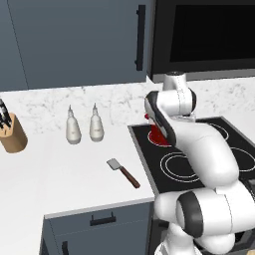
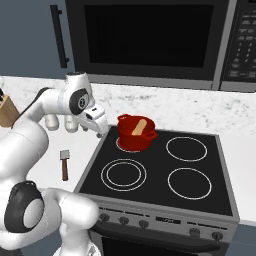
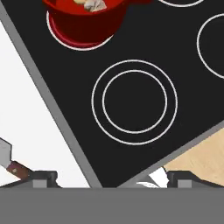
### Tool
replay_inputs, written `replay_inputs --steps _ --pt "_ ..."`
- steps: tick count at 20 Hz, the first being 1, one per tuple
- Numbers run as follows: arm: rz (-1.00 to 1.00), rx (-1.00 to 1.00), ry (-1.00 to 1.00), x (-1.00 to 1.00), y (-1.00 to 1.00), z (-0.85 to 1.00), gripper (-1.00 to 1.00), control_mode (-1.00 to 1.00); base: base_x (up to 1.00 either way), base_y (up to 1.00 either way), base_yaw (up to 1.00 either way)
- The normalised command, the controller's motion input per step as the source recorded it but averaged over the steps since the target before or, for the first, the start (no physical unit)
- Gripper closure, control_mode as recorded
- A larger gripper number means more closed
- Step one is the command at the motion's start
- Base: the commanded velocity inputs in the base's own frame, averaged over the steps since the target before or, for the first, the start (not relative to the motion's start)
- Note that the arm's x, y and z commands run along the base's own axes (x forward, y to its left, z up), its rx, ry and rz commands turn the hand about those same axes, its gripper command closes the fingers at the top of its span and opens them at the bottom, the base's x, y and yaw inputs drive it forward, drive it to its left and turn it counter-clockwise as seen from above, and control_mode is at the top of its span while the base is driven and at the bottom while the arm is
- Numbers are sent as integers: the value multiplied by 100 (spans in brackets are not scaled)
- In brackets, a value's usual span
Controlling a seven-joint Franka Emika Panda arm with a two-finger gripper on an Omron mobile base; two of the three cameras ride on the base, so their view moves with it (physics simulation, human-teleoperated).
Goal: Put the garlic and squash in the pot. Retrieve the spatula and lightly stir the vegetables in the pot.
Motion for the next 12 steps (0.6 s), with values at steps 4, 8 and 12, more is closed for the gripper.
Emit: replay_inputs --steps 4,8,12 --pt "48 -9 11 -38 28 -49 -100 -100 0 0 0" --pt "73 0 9 -5 44 -21 -100 -100 0 0 0" --pt "85 0 19 0 46 -4 -100 -100 0 0 0"
